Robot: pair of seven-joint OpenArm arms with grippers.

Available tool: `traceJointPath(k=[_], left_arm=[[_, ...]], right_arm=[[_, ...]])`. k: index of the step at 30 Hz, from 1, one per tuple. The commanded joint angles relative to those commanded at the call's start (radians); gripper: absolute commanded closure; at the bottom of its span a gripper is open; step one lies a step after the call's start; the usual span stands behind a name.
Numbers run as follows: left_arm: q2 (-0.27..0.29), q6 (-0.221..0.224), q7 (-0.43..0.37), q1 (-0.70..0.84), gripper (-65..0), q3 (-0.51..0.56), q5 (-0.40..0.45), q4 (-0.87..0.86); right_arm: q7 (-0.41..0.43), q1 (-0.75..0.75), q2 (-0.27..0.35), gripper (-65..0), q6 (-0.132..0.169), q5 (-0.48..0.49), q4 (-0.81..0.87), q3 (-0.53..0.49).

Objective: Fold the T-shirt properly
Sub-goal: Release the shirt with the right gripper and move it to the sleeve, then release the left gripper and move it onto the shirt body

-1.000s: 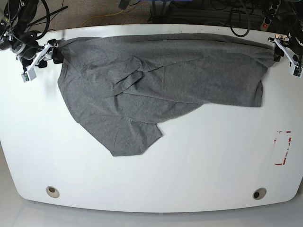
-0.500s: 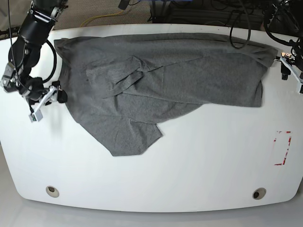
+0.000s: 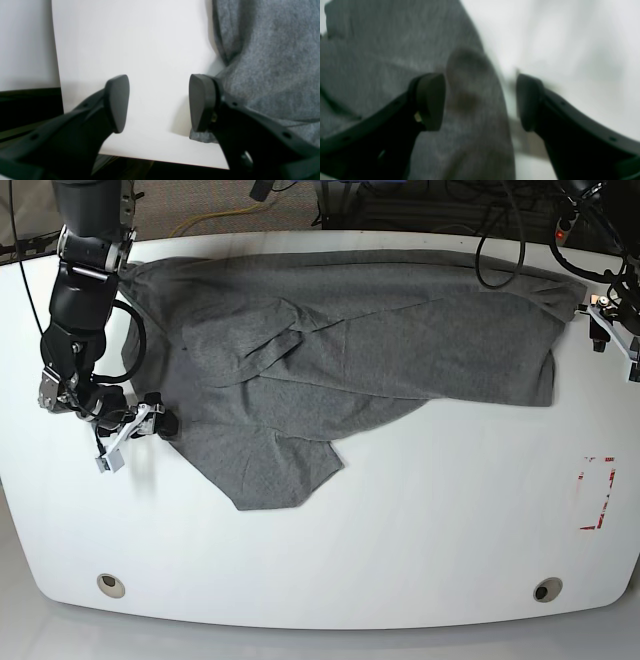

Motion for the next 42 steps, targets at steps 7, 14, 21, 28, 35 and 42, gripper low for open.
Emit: traceJointPath(k=[7, 14, 21, 28, 35, 42], left_arm=[[0.000, 0.000, 0.000, 0.006, -35.3, 0.000, 0.000, 0.000], [0.000, 0.000, 0.000, -0.015, -35.3, 0.003, 0.000, 0.000], [0.000, 0.000, 0.000, -0.071, -35.6, 0.055, 0.003, -0.002], [0.000, 0.000, -0.002, -0.141, -35.8, 0.152, 0.002, -0.040], [0.000, 0.173, -0.003, -0.259, -44.3, 0.219, 0.002, -0.222], [-0.002, 0.236, -0.038, -0.351, -51.4, 0.227, 0.002, -0.422]], right_arm=[[0.110, 0.129, -0.048, -43.0, 0.000, -0.002, -0.172, -0.097], [0.186, 0.192, -0.106, -43.0, 0.000, -0.002, -0.270, -0.207], [0.201, 0.192, -0.149, -42.8, 0.000, -0.002, -0.270, -0.209], [0.262, 0.192, -0.161, -6.2, 0.000, -0.002, -0.272, -0.262], [0.267, 0.190, -0.160, 0.0, 0.000, -0.002, -0.270, -0.308], [0.265, 0.186, -0.160, 0.0, 0.000, 0.000, -0.270, -0.307]])
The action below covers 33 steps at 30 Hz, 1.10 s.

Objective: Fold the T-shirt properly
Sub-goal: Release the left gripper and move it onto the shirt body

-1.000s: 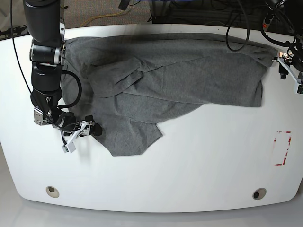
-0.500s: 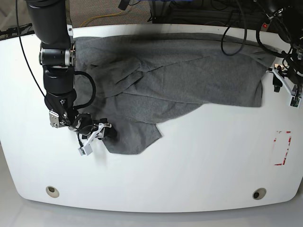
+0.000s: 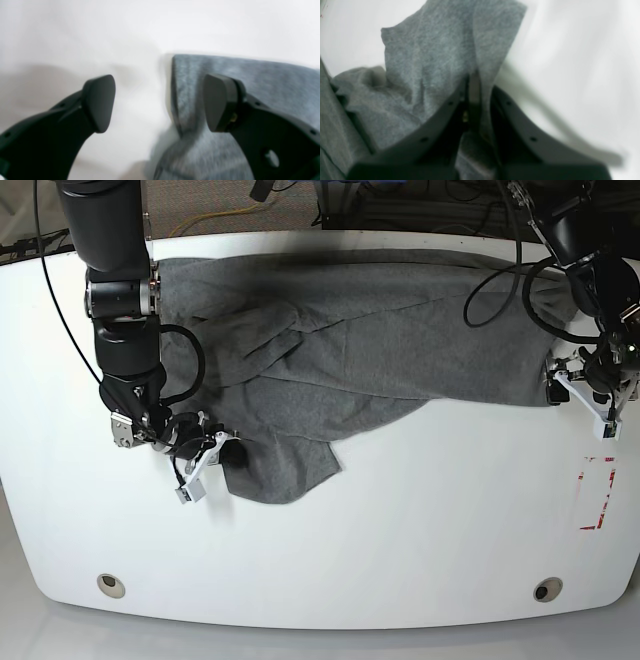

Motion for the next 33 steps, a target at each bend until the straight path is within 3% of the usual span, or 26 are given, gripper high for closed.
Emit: traceJointPath(k=[7, 15, 18, 21, 24, 29, 33], left_arm=[[-0.005, 0.000, -0.066, -0.060, -51.4, 0.078, -0.006, -0.180], [0.000, 0.000, -0.074, -0.107, -50.0, 0.107, -0.002, -0.298], [0.000, 0.000, -0.074, -0.123, -36.1, 0.112, -0.002, -0.350], [-0.005, 0.000, -0.075, -0.127, -10.6, 0.112, -0.006, -0.358], [-0.005, 0.000, -0.072, -0.140, -1.5, 0.112, -0.005, -0.350], [-0.006, -0.002, -0.032, -0.129, -3.5, 0.112, -0.002, -0.226], [-0.009, -0.002, 0.038, -0.127, -22.1, 0.112, -0.002, -0.157]], right_arm=[[-0.002, -0.002, 0.000, 0.0, 0.000, 0.003, 0.000, 0.002], [-0.002, 0.003, 0.000, 0.0, 0.000, 0.009, 0.002, 0.002], [-0.002, 0.006, 0.002, 0.0, 0.000, 0.009, 0.002, 0.002], [-0.005, 0.002, 0.003, 0.0, 0.000, 0.006, 0.043, 0.002], [-0.037, -0.003, 0.026, 0.0, 0.000, 0.008, 0.104, 0.000], [-0.089, -0.003, 0.032, 0.0, 0.000, 0.009, 0.170, 0.002], [-0.091, -0.003, 0.032, 0.0, 0.000, 0.000, 0.173, 0.002]])
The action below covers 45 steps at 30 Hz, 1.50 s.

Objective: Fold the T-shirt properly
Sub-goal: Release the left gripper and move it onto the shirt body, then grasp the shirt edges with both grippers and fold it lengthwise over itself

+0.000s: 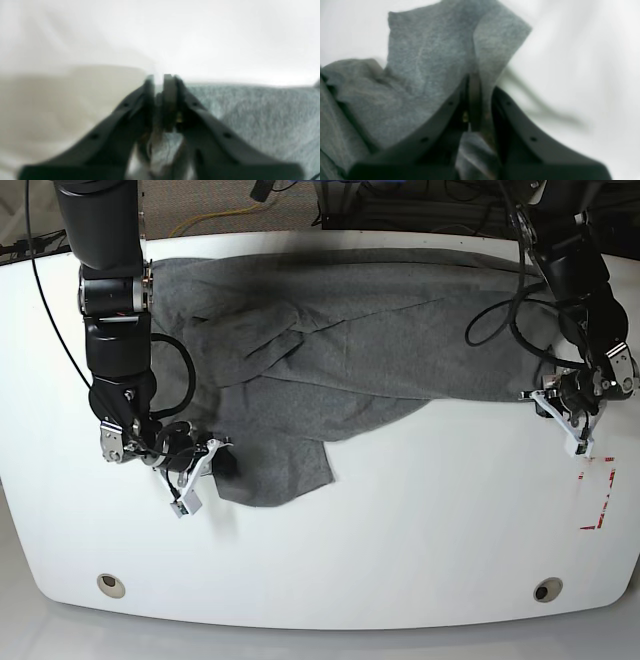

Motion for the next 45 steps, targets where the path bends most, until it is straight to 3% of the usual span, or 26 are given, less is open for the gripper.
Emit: traceJointPath(k=[2, 5, 22, 25, 30, 31, 35, 45], left_arm=[[-0.015, 0.000, 0.006, 0.006, -36.0, -0.002, -0.003, 0.051], [-0.018, 0.000, 0.006, 0.040, -43.1, -0.002, -0.005, 0.083], [-0.012, -0.003, 0.003, 0.058, -43.3, 0.000, -0.006, -0.084], [-0.011, -0.054, 0.003, 0.058, -35.6, 0.000, -0.006, -0.091], [0.002, -0.068, 0.002, 0.058, -2.1, 0.000, 0.000, -0.086], [0.002, -0.069, 0.002, 0.058, 0.0, 0.000, 0.000, -0.083], [-0.002, -0.074, 0.002, 0.058, 0.0, 0.000, -0.003, -0.057], [0.002, -0.077, 0.003, 0.066, 0.0, -0.002, -0.005, 0.210]], right_arm=[[0.000, 0.000, 0.000, 0.0, 0.000, 0.000, 0.000, 0.000], [0.000, -0.014, 0.000, 0.0, 0.000, 0.008, 0.002, 0.000], [0.000, -0.021, 0.002, 0.0, 0.000, 0.008, 0.000, 0.000], [0.000, -0.021, 0.002, 0.0, 0.000, 0.008, 0.000, 0.000], [0.002, -0.021, 0.002, 0.0, 0.000, 0.008, 0.002, 0.000], [0.002, -0.020, 0.002, 0.0, 0.000, 0.008, 0.002, 0.000], [0.002, -0.011, 0.002, 0.0, 0.000, 0.009, 0.003, 0.000], [-0.020, 0.054, 0.031, 0.0, 0.000, 0.011, 0.005, 0.002]])
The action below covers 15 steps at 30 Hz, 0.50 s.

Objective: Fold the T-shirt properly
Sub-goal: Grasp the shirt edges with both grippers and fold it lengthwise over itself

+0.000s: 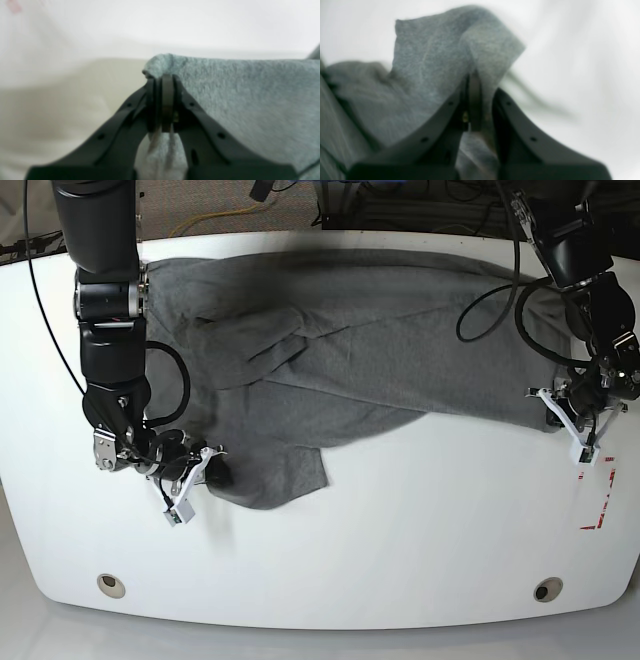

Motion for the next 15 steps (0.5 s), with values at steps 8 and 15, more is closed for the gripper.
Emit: traceJointPath(k=[8, 15], left_arm=[[0.000, -0.064, 0.000, 0.017, 0.0, 0.000, 0.005, 0.074], [-0.005, -0.083, 0.000, 0.021, 0.0, -0.003, 0.000, 0.077]], right_arm=[[-0.244, -0.026, 0.026, 0.0, 0.000, -0.002, 0.313, 0.115], [-0.443, -0.109, 0.021, 0.0, 0.000, -0.002, 0.611, 0.256]])
